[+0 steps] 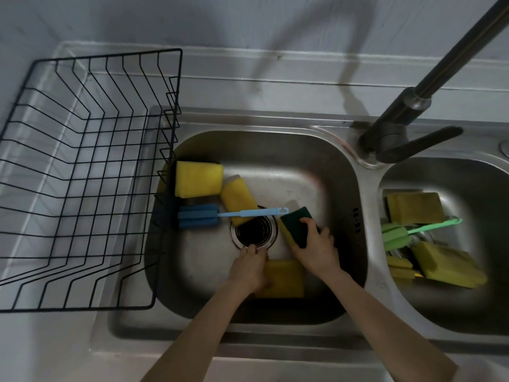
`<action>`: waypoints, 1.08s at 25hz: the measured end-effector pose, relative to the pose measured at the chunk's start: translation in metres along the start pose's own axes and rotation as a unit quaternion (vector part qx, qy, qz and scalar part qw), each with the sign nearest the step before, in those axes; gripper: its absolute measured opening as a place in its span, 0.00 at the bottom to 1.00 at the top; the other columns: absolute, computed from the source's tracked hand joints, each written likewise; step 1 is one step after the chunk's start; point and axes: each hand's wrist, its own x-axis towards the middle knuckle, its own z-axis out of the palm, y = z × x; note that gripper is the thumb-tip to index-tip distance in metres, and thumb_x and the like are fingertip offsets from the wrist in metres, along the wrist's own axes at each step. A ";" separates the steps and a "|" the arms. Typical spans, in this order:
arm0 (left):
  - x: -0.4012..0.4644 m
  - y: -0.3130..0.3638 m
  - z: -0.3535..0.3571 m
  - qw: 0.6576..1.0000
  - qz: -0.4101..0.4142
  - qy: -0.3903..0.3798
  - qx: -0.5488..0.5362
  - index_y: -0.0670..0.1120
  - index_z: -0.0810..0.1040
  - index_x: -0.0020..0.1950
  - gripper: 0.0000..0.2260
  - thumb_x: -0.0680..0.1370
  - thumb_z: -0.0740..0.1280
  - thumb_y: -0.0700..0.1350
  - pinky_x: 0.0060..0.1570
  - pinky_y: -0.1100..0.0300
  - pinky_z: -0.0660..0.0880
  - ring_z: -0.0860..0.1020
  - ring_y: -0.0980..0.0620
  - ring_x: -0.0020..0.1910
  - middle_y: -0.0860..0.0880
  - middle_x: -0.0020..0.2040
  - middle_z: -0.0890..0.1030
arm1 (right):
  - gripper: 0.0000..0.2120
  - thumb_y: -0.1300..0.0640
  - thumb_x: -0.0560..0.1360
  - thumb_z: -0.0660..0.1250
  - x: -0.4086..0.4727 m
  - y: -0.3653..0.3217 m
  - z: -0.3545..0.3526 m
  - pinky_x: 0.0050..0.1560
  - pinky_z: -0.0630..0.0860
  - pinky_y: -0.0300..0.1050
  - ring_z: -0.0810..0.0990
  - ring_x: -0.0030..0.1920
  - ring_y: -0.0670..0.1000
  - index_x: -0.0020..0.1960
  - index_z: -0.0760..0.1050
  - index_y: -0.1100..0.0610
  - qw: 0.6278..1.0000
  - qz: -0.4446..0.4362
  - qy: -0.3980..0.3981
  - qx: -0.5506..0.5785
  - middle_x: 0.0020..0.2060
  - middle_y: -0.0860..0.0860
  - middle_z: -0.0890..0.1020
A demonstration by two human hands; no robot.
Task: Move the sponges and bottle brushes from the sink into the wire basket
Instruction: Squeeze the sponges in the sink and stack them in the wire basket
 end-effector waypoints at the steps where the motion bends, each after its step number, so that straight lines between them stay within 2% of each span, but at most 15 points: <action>1: -0.003 0.001 -0.002 1.000 0.002 0.005 -0.008 0.45 0.66 0.64 0.25 0.70 0.70 0.45 0.65 0.50 0.68 0.64 0.44 0.66 0.43 0.66 0.66 | 0.30 0.51 0.74 0.63 -0.002 0.000 -0.001 0.64 0.65 0.59 0.64 0.66 0.64 0.71 0.54 0.50 1.000 0.001 0.005 0.004 0.67 0.63 0.63; 5: -0.015 0.003 -0.010 0.994 0.010 0.010 -0.107 0.45 0.65 0.61 0.23 0.70 0.71 0.42 0.60 0.49 0.74 0.71 0.43 0.60 0.42 0.63 0.69 | 0.30 0.48 0.75 0.62 -0.009 -0.003 -0.006 0.65 0.65 0.60 0.64 0.66 0.65 0.72 0.54 0.50 1.000 -0.006 0.029 -0.009 0.66 0.63 0.63; 8: -0.027 0.012 -0.020 0.989 0.031 0.054 -0.132 0.45 0.64 0.61 0.21 0.71 0.69 0.40 0.56 0.48 0.76 0.75 0.44 0.56 0.42 0.61 0.72 | 0.29 0.48 0.75 0.62 -0.016 -0.008 -0.016 0.65 0.64 0.61 0.63 0.67 0.65 0.72 0.54 0.50 0.998 -0.024 0.053 -0.031 0.67 0.63 0.63; 12: -0.045 0.021 -0.037 0.984 0.043 0.127 -0.116 0.44 0.60 0.69 0.27 0.73 0.68 0.45 0.63 0.50 0.69 0.70 0.44 0.65 0.43 0.68 0.68 | 0.29 0.50 0.74 0.63 -0.027 -0.020 -0.040 0.66 0.64 0.62 0.63 0.67 0.66 0.72 0.55 0.49 0.994 -0.051 0.091 -0.001 0.67 0.62 0.62; 14: -0.059 0.024 -0.049 0.979 0.047 0.163 -0.117 0.44 0.61 0.69 0.27 0.74 0.67 0.49 0.63 0.53 0.66 0.68 0.45 0.67 0.44 0.69 0.68 | 0.29 0.51 0.74 0.63 -0.034 -0.025 -0.054 0.66 0.66 0.63 0.65 0.66 0.66 0.72 0.55 0.49 0.990 -0.074 0.119 0.025 0.67 0.62 0.63; 19: -0.108 0.030 -0.076 0.937 0.095 0.282 -0.184 0.46 0.66 0.65 0.22 0.75 0.64 0.53 0.57 0.56 0.69 0.72 0.47 0.62 0.45 0.63 0.73 | 0.30 0.55 0.74 0.64 -0.057 -0.039 -0.090 0.68 0.68 0.56 0.68 0.65 0.64 0.72 0.56 0.52 0.973 -0.135 0.163 0.094 0.68 0.64 0.64; 23: -0.147 0.031 -0.100 0.890 0.131 0.379 -0.216 0.46 0.65 0.67 0.22 0.75 0.65 0.50 0.54 0.60 0.68 0.72 0.48 0.61 0.46 0.63 0.73 | 0.30 0.54 0.74 0.64 -0.076 -0.052 -0.110 0.68 0.68 0.55 0.69 0.65 0.64 0.72 0.56 0.52 0.961 -0.182 0.185 0.095 0.67 0.64 0.65; 27: -0.175 0.020 -0.115 0.868 0.147 0.424 -0.211 0.46 0.64 0.67 0.23 0.74 0.66 0.48 0.55 0.59 0.67 0.70 0.49 0.60 0.46 0.64 0.71 | 0.32 0.52 0.73 0.66 -0.097 -0.079 -0.118 0.65 0.69 0.53 0.70 0.65 0.62 0.72 0.55 0.54 0.949 -0.221 0.200 0.098 0.67 0.63 0.67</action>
